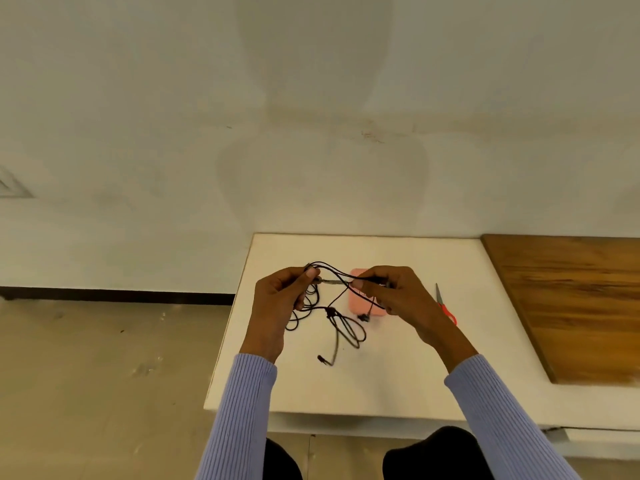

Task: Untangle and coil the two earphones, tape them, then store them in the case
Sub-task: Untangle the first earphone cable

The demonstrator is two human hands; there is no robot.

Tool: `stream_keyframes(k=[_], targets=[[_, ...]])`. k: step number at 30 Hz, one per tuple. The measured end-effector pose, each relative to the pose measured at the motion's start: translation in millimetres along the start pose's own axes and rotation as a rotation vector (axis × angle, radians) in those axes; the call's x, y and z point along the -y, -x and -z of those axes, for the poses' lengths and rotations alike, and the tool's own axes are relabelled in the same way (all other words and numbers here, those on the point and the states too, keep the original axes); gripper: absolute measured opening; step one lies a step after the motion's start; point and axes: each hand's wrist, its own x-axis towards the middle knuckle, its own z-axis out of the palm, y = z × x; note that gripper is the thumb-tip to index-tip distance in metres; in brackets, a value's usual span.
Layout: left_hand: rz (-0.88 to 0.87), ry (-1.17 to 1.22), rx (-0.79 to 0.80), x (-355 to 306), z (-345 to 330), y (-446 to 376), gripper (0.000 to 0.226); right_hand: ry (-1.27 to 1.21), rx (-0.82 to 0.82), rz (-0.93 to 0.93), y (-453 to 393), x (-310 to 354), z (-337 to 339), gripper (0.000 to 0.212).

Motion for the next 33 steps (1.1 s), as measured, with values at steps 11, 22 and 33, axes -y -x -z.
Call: stream_keyframes(k=[11,22,33], targets=[[0.025,0.019,-0.019,42.2,-25.0,7.6,0.011,-0.02,-0.173,-0.052,7.6,-62.3,-8.9,0.014],[-0.127,-0.287,0.077,47.1,-30.8,4.3,0.016,0.228,-0.073,0.026,20.0,-70.4,10.9,0.049],[-0.189,-0.337,0.151,50.5,-38.5,-0.8,0.003,-0.012,0.032,0.097,10.9,-57.3,-15.5,0.029]])
